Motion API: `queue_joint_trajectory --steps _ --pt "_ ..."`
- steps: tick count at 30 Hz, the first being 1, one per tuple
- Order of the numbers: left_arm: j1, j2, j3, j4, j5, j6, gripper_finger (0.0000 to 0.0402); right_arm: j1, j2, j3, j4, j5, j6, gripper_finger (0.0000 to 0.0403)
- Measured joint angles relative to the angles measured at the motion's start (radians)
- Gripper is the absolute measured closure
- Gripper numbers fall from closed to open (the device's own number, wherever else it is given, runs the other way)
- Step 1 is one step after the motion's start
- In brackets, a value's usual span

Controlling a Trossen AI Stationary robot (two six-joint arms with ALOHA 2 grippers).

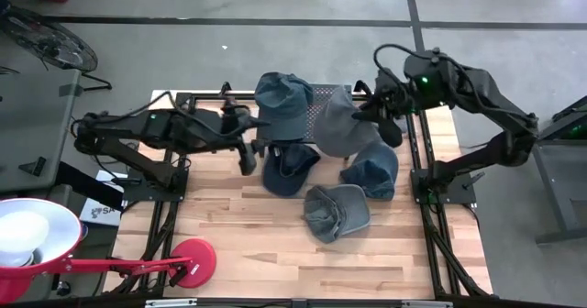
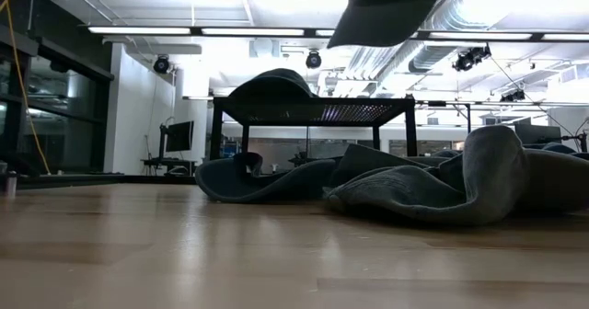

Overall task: Pick & Place hat
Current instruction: Put the bottom left gray cap on the shelf

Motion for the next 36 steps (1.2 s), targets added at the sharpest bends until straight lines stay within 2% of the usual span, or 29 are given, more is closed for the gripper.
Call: queue_joint_trajectory --steps 10,14,19,27,36 --pt "0.001 -0.084 0.000 -0.109 -0.061 0.087 0.0181 -0.164 0.122 0.017 0.016 -0.269 -0.072 0.0381" --pt "0.001 -0.097 0.000 -0.125 -0.021 0.126 0.0181 -0.224 0.192 0.099 0.001 -0.396 -0.136 0.0381" --pt "0.001 -0.101 0.000 -0.143 0.029 0.158 0.0181 -0.295 0.307 0.271 -0.145 -0.513 -0.251 0.0381" --pt "0.001 -0.104 0.000 -0.143 0.075 0.215 0.0181 -0.392 0.501 0.537 -0.442 -0.557 -0.401 0.0381" --pt "0.001 -0.101 0.000 -0.168 0.077 0.300 0.0181 -0.431 0.513 0.434 -0.469 -0.565 -0.540 0.0381"
